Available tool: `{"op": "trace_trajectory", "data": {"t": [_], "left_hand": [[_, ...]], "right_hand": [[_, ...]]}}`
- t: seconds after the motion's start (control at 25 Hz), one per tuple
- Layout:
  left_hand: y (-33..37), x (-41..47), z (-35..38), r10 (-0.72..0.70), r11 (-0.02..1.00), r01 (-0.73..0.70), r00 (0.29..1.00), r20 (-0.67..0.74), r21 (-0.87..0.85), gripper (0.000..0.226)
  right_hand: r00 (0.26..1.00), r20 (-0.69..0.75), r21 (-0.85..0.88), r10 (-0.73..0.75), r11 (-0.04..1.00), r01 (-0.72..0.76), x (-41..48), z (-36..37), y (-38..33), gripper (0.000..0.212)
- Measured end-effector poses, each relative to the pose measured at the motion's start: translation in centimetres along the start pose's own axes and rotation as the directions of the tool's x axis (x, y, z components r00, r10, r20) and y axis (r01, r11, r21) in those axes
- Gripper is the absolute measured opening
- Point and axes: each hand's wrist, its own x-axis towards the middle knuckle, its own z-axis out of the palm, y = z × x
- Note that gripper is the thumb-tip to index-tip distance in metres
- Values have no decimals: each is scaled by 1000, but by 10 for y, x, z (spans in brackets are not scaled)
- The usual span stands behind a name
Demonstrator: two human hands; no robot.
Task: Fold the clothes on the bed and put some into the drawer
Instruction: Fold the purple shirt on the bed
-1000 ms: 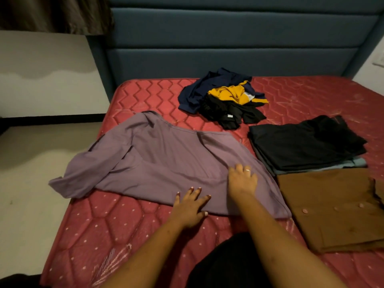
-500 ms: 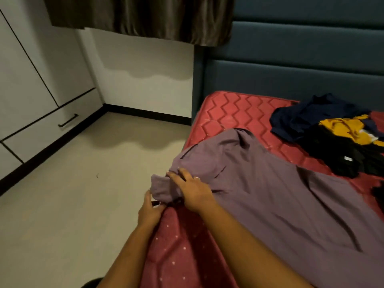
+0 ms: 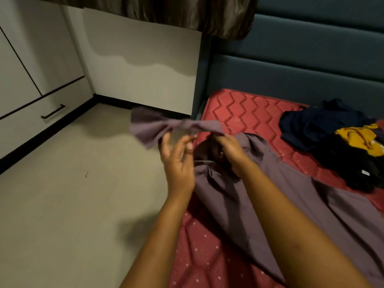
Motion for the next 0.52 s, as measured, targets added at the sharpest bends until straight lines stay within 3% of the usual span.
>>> {"op": "trace_trajectory", "data": {"t": [0.04, 0.08, 0.12, 0.16, 0.24, 0.4, 0.52], "left_hand": [[4, 0, 9, 166, 972, -184, 978, 127, 143, 38], [4, -4, 16, 200, 929, -274, 937, 287, 248, 46], [1, -15, 20, 90, 904, -256, 897, 433, 342, 53], [-10, -31, 21, -113, 875, -161, 848, 517, 456, 59], [-35, -62, 17, -439, 742, -10, 749, 497, 670, 66], [-72, -57, -8, -590, 644, 187, 738, 327, 742, 71], [-80, -28, -23, -627, 730, 329, 672, 395, 599, 40]], "right_hand": [[970, -228, 124, 90, 990, -63, 15, -8, 7, 36], [901, -381, 205, 208, 969, -137, 27, -14, 20, 48], [832, -456, 222, 316, 946, -237, 31, -17, 37, 63], [813, -456, 159, 362, 932, -326, 24, -18, 53, 77], [855, -441, -171, 273, 910, -379, 3, -15, 78, 86], [968, -232, -382, 93, 907, -179, -36, -8, 111, 87], [986, -158, -465, 50, 878, -119, -40, -15, 116, 88]]}}
